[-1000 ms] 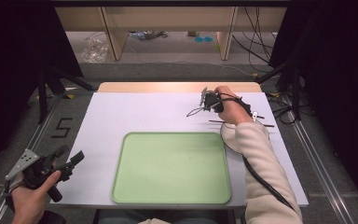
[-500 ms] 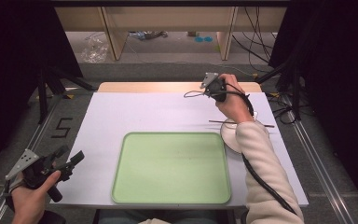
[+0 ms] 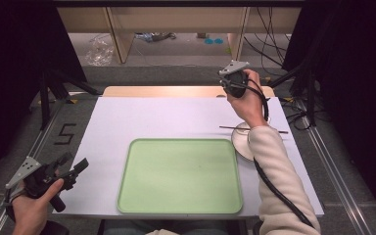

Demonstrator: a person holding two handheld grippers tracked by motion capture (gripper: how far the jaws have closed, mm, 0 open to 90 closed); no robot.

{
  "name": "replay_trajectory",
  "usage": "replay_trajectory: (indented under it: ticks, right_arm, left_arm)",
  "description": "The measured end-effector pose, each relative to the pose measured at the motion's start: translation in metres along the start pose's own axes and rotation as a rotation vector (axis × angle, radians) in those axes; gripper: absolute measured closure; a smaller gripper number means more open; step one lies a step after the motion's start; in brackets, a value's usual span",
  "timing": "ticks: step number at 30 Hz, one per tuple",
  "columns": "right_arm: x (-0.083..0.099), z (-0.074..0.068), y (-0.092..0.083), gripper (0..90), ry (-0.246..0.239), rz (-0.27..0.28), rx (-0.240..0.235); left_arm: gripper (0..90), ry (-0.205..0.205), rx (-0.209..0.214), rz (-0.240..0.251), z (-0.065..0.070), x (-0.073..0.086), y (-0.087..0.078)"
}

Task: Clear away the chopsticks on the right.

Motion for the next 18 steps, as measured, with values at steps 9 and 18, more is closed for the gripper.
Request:
replay_trajectory:
  ticks: [9, 18]
  right_arm:
    - [-0.015, 0.003, -0.015, 88.2, 0.117, 0.02, -0.002]
    - [-0.02, -0.006, -0.025, 88.2, 0.212, -0.053, -0.047]
  left_arm:
    - [23.3, 0.001, 0.0, 0.0, 0.0, 0.0, 0.0]
    - [23.3, -0.001, -0.003, 0.0, 0.0, 0.0, 0.0]
Point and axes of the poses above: each handheld gripper's, and its own axes: y roughly forward along the jaws, x roughly out of its underside, z roughly to its right, the point moved 6 cm from there along y, roughly forward along the jaws, and after that the axes turned 8 degrees about x, right-handed, at the moved point
